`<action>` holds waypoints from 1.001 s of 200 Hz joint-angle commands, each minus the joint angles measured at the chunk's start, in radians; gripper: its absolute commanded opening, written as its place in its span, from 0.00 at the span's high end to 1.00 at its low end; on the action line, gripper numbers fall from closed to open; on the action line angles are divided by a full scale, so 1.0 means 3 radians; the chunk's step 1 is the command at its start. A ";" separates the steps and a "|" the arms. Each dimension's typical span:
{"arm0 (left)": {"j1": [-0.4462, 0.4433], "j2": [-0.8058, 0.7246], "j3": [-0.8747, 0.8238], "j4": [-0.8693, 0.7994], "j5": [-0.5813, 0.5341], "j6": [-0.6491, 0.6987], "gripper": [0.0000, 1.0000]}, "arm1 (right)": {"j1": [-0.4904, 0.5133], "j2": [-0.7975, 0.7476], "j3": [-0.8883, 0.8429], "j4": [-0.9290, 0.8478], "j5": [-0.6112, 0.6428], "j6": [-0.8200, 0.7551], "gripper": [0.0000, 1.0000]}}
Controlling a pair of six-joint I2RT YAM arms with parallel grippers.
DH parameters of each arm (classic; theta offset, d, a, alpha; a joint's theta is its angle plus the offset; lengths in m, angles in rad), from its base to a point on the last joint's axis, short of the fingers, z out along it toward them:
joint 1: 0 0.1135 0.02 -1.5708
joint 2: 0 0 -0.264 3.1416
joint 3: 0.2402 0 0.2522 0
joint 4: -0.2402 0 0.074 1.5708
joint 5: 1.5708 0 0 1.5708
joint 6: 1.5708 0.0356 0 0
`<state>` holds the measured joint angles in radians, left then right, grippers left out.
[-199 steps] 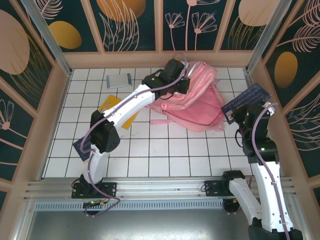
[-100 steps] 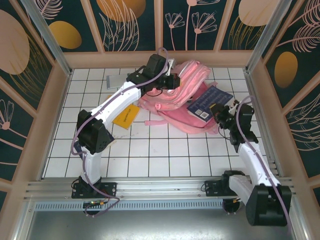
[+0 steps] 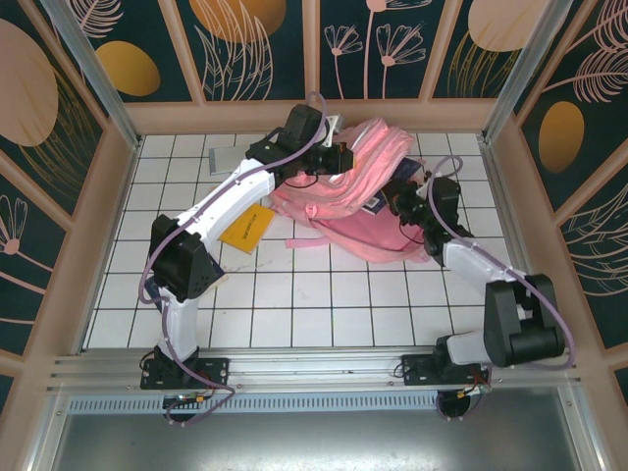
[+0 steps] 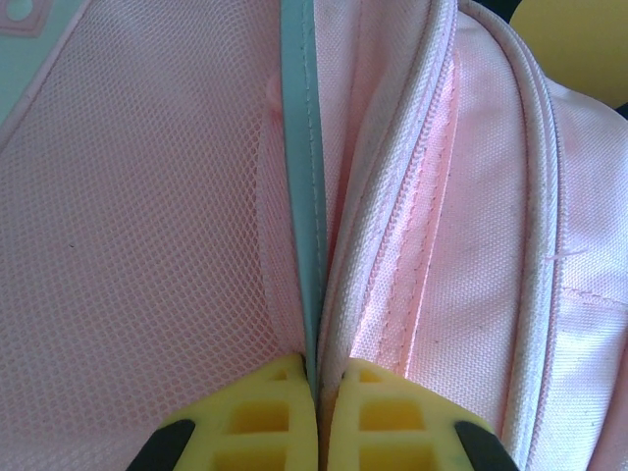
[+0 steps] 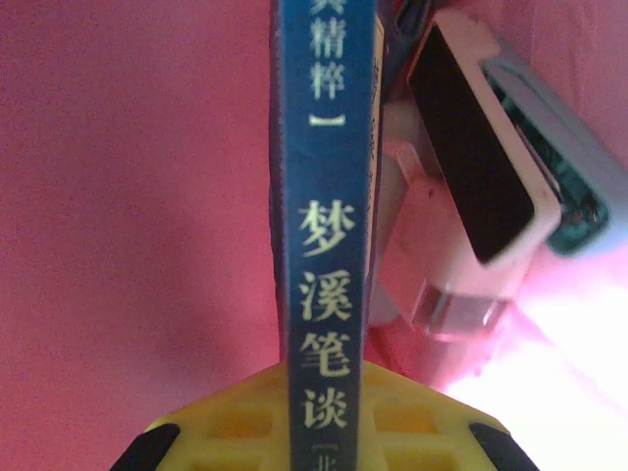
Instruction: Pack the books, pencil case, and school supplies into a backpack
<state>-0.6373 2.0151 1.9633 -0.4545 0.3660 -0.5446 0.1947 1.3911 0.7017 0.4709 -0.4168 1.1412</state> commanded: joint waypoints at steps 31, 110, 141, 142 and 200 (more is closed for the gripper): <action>0.0083 -0.0158 0.0254 0.0352 0.0196 -0.0078 1.00 | 0.0306 0.0979 0.0761 0.0481 0.0441 0.0235 1.00; 0.0304 -0.0154 0.0106 0.0475 0.0348 -0.0210 1.00 | 0.0569 0.1668 0.1774 -0.0464 0.0836 -0.0219 0.60; 0.0405 -0.0203 -0.0012 0.0564 0.0375 -0.0299 1.00 | 0.0431 0.1398 0.1553 -0.0650 0.0834 -0.0316 0.52; 0.0408 -0.0203 -0.0016 0.0564 0.0375 -0.0298 1.00 | 0.0430 0.1387 0.1537 -0.0644 0.0828 -0.0319 0.52; 0.0417 -0.0149 0.0000 0.0579 0.0398 -0.0296 1.00 | 0.0105 0.0834 0.0900 -0.0287 0.0380 -0.0463 0.45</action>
<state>-0.5285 2.0151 1.9507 -0.4015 0.4683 -0.6231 0.2607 1.7313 1.0416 0.3054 -0.2218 1.0443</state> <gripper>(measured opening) 0.056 0.547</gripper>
